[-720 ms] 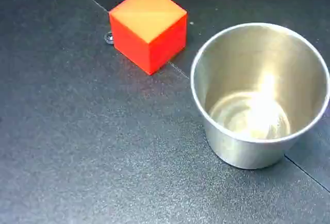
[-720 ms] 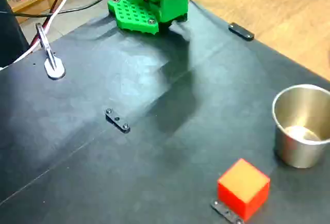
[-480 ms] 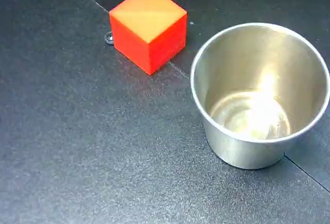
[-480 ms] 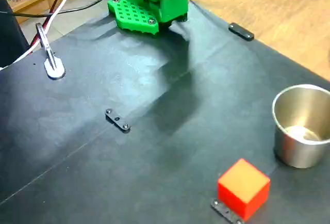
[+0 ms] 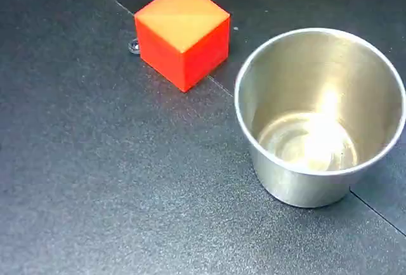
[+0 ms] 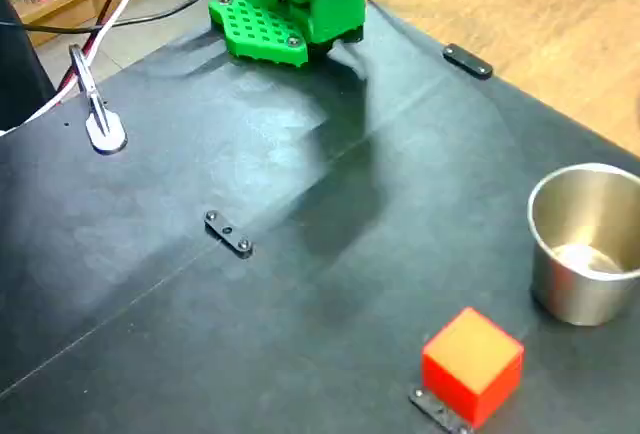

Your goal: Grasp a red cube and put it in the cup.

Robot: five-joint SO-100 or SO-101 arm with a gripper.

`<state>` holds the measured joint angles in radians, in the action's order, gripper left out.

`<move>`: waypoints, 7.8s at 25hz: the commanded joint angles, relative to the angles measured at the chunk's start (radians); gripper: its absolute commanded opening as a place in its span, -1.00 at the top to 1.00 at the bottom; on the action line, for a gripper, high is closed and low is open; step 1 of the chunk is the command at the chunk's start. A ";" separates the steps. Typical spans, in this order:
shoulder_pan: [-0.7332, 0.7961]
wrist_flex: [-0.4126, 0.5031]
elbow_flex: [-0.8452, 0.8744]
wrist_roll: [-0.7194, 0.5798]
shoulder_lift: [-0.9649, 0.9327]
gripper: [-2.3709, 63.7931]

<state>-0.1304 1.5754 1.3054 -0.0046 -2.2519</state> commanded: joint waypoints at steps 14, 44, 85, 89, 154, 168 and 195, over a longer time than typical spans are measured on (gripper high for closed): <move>-0.163 -0.015 -0.003 -0.009 0.084 -0.04; -0.337 -0.380 -0.402 -0.403 0.969 -0.06; -0.321 -0.190 -0.624 -0.543 1.390 -0.34; -0.319 -0.192 -0.624 -0.543 1.419 -0.34; 0.026 -0.345 -0.120 -0.324 0.563 0.95; 0.066 -0.345 -0.118 -0.325 0.692 0.95; -0.031 -0.347 -0.140 -0.150 0.851 0.95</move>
<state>-0.1626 1.2441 1.1904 -0.1595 -1.3944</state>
